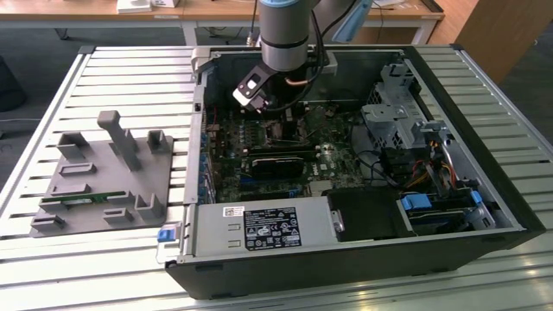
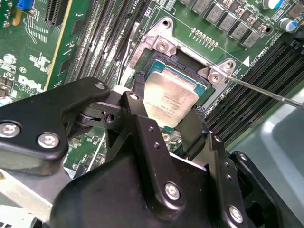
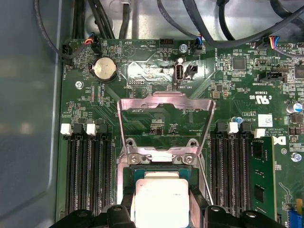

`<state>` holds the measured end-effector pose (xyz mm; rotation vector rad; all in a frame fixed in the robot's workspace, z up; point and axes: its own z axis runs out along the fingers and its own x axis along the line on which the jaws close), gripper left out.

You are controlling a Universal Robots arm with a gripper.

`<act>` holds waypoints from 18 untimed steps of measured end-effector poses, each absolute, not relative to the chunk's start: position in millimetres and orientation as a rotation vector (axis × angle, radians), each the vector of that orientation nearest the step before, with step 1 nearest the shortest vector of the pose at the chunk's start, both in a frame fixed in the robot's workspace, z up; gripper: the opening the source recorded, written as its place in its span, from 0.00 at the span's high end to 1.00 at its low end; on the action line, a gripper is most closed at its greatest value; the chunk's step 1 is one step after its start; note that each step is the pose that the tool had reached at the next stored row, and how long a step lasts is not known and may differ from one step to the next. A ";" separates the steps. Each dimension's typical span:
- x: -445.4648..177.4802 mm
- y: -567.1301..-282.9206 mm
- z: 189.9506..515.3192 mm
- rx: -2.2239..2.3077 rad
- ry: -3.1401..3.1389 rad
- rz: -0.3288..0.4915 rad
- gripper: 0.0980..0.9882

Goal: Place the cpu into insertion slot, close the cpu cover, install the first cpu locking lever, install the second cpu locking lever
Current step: 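Place the cpu into insertion slot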

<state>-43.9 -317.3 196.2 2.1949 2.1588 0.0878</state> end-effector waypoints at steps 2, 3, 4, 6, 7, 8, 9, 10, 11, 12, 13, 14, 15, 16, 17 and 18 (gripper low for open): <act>-44.0 -317.0 194.7 2.195 2.159 0.088 0.51; -44.1 -317.0 194.0 2.195 2.159 0.087 0.51; -44.2 -317.0 193.3 2.195 2.159 0.087 0.51; -44.3 -317.0 193.0 2.195 2.159 0.087 0.51; -44.3 -317.0 192.9 2.195 2.159 0.087 0.51; -44.3 -317.0 192.9 2.195 2.159 0.087 0.51; -44.2 -316.9 192.8 2.195 2.159 0.087 0.51; -44.3 -317.0 192.8 2.195 2.159 0.088 0.51; -44.3 -317.0 192.8 2.195 2.159 0.088 0.51; -44.3 -316.9 192.7 2.195 2.159 0.088 0.51; -44.3 -317.0 192.7 2.195 2.159 0.088 0.51; -44.2 -316.9 192.6 2.195 2.159 0.089 0.51; -44.2 -316.8 192.5 2.195 2.159 0.089 0.49; -44.2 -316.8 192.5 2.195 2.159 0.088 0.49; -44.2 -316.9 192.5 2.195 2.159 0.088 0.42; -44.2 -316.9 192.6 2.195 2.159 0.088 0.42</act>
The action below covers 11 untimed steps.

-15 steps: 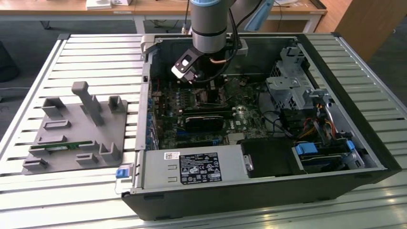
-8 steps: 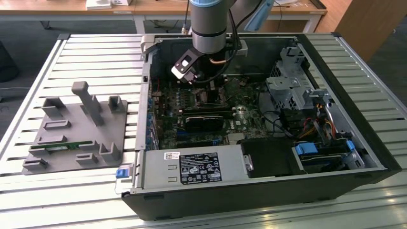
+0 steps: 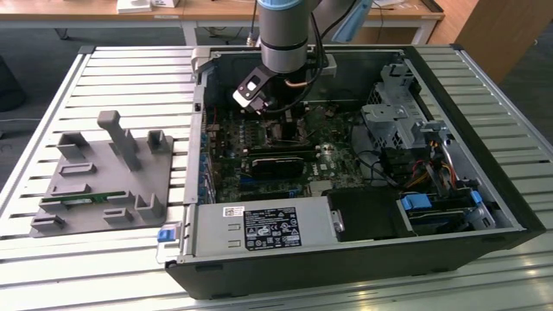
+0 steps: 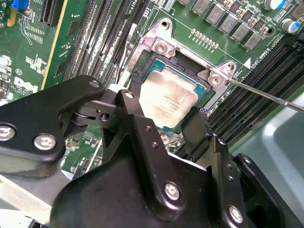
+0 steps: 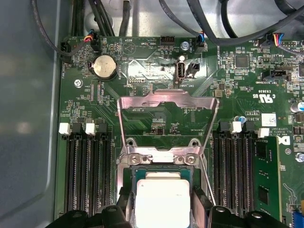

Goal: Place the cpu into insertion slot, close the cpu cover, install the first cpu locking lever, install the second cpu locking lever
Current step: 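Place the cpu into insertion slot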

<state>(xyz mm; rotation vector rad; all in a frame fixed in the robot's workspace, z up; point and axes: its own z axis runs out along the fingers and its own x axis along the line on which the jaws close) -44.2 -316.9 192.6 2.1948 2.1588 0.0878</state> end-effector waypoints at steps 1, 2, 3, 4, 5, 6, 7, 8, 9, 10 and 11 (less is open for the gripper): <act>-44.2 -316.9 192.7 2.195 2.159 0.088 0.42; -44.2 -317.0 192.7 2.195 2.159 0.088 0.42; -44.3 -316.9 192.6 2.195 2.159 0.088 0.42; -44.2 -316.9 192.7 2.195 2.159 0.088 0.42; -44.3 -317.0 193.3 2.195 2.159 0.087 0.42; -44.3 -317.0 194.0 2.195 2.159 0.087 0.42; -44.2 -316.9 195.1 2.195 2.159 0.088 0.42; -44.3 -317.0 196.4 2.195 2.159 0.087 0.42; -44.3 -317.0 197.7 2.195 2.159 0.088 0.42; -44.3 -316.9 199.1 2.195 2.159 0.088 0.42; -44.3 -316.9 200.3 2.195 2.159 0.088 0.42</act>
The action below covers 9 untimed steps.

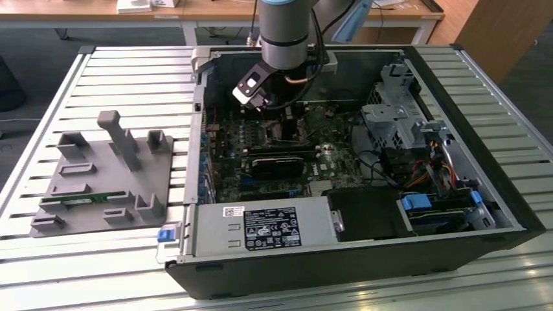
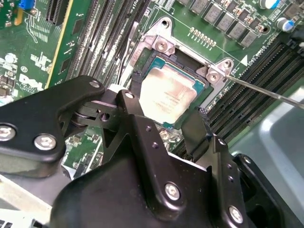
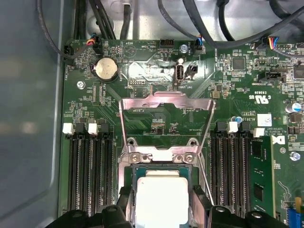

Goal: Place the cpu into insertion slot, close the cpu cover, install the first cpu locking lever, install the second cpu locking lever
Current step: 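Place the cpu into insertion slot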

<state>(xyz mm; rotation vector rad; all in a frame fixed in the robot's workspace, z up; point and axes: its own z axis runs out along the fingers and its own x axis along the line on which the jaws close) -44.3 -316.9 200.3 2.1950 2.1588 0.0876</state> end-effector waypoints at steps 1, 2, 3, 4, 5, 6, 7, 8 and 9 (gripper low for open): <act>-44.2 -316.9 201.2 2.195 2.159 0.087 0.44; -44.2 -316.9 201.6 2.195 2.159 0.088 0.51; -44.2 -316.9 202.0 2.195 2.159 0.087 0.58; -44.2 -316.9 202.5 2.195 2.159 0.087 0.58; -44.3 -317.0 203.0 2.195 2.159 0.087 0.64; -44.2 -316.9 203.5 2.195 2.159 0.086 0.64; -44.2 -316.9 203.9 2.196 2.160 0.086 0.71; -44.1 -316.9 204.2 2.196 2.160 0.086 0.78; -44.1 -316.9 204.6 2.196 2.160 0.085 0.84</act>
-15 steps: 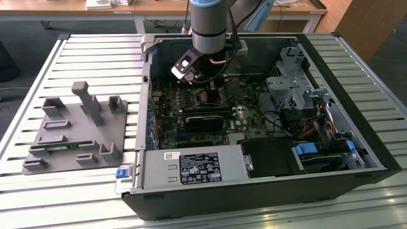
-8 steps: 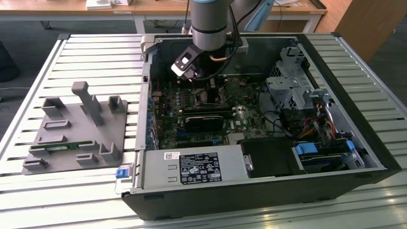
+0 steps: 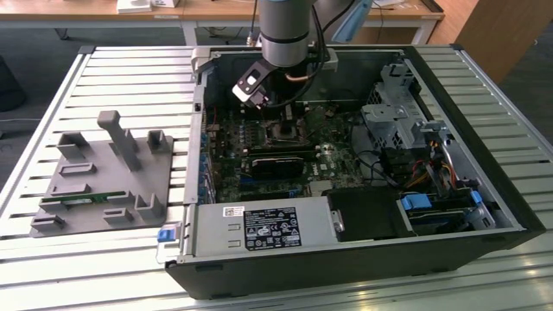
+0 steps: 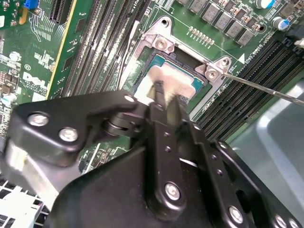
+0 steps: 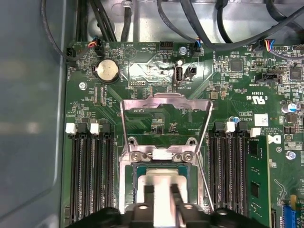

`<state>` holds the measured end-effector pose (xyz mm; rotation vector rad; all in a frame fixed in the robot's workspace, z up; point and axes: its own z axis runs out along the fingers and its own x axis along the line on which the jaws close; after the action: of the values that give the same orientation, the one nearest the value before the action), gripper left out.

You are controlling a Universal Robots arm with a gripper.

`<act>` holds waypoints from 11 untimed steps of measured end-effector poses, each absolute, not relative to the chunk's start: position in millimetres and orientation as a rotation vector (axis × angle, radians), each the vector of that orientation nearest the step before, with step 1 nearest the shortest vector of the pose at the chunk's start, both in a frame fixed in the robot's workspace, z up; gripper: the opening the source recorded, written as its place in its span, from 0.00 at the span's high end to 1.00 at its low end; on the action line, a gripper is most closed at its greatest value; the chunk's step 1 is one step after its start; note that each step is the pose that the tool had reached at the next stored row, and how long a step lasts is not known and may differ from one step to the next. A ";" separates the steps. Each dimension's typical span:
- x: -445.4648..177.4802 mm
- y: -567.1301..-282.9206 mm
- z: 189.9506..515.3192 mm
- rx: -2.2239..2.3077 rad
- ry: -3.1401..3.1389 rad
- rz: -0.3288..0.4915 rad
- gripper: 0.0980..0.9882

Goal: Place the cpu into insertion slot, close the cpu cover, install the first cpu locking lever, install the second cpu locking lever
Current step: 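Place the cpu into insertion slot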

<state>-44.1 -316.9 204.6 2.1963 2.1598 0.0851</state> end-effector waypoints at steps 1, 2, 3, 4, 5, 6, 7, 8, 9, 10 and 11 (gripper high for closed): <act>-44.1 -316.9 205.0 2.196 2.160 0.085 0.84; -44.1 -316.9 205.2 2.197 2.160 0.085 0.91; -44.1 -316.9 205.5 2.197 2.160 0.084 0.91; -44.1 -316.9 205.8 2.197 2.160 0.084 0.97; -44.1 -316.9 206.1 2.197 2.160 0.084 0.97; -44.1 -316.9 206.4 2.197 2.160 0.084 0.99; -44.1 -316.9 206.7 2.197 2.161 0.084 0.99; -44.1 -316.9 206.9 2.197 2.160 0.084 0.99; -44.1 -317.0 207.3 2.198 2.160 0.083 0.99; -44.1 -317.0 207.6 2.198 2.160 0.083 0.99; -44.1 -316.9 207.8 2.198 2.160 0.083 0.99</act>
<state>-44.1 -316.9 207.8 2.1982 2.1602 0.0827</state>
